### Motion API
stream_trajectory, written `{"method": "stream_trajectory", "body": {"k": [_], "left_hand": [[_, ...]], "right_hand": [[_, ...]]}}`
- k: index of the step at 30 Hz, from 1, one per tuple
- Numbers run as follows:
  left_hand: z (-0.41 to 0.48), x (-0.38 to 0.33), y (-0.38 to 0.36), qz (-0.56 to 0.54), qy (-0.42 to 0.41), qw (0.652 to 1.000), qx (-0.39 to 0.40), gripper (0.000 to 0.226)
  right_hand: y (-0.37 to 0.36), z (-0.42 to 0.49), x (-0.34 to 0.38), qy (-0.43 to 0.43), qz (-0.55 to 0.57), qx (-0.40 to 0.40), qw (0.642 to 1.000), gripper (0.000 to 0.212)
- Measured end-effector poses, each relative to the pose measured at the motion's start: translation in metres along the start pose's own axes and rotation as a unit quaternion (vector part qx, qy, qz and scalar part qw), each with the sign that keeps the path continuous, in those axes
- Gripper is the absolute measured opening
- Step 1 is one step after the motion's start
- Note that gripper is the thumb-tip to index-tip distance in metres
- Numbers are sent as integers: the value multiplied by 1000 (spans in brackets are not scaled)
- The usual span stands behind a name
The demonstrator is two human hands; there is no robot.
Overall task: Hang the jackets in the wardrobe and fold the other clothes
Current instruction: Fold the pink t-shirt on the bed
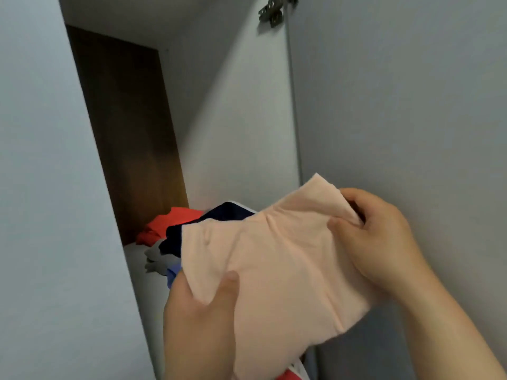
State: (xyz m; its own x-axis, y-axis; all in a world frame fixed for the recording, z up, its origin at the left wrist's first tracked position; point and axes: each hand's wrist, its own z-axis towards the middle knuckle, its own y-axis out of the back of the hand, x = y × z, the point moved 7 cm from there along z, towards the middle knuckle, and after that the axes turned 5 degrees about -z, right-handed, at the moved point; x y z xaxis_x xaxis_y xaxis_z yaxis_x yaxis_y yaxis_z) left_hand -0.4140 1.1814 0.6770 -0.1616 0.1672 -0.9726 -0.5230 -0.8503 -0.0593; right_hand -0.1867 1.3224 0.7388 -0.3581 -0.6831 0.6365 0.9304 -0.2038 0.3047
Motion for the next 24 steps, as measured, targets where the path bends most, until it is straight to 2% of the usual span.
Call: {"method": "stream_trajectory", "body": {"k": [2,4,6,10,14,16,19,21,22,24], "left_hand": [[19,-20,-7,-38,-55,998,4,55],[38,-33,-9,-64,-67,995,-45,47],[63,-35,-16,-70,-48,992,-94,44],[110,-22,-30,-97,12,986,-137,47],[126,14,-38,-92,92,976,-173,50],[123,28,-40,-84,102,975,-180,48],[122,27,-37,-14,48,981,-186,54],[119,18,-33,73,25,978,-196,73],[112,6,-33,138,-19,970,-199,83],[93,-20,-49,289,-170,926,-172,89]], "right_hand": [[-21,36,16,38,-8,-4,999,36],[-48,73,31,81,-41,0,996,33],[-78,112,41,103,-72,13,992,30],[-143,163,36,88,-97,67,989,31],[-208,155,-8,66,-137,143,978,24],[-231,141,-38,48,-161,186,968,19],[-238,138,-60,25,-166,208,964,15],[-235,140,-56,45,-158,209,964,26],[-233,138,-51,62,-148,220,962,33],[-232,131,-42,102,-129,258,952,41]]}}
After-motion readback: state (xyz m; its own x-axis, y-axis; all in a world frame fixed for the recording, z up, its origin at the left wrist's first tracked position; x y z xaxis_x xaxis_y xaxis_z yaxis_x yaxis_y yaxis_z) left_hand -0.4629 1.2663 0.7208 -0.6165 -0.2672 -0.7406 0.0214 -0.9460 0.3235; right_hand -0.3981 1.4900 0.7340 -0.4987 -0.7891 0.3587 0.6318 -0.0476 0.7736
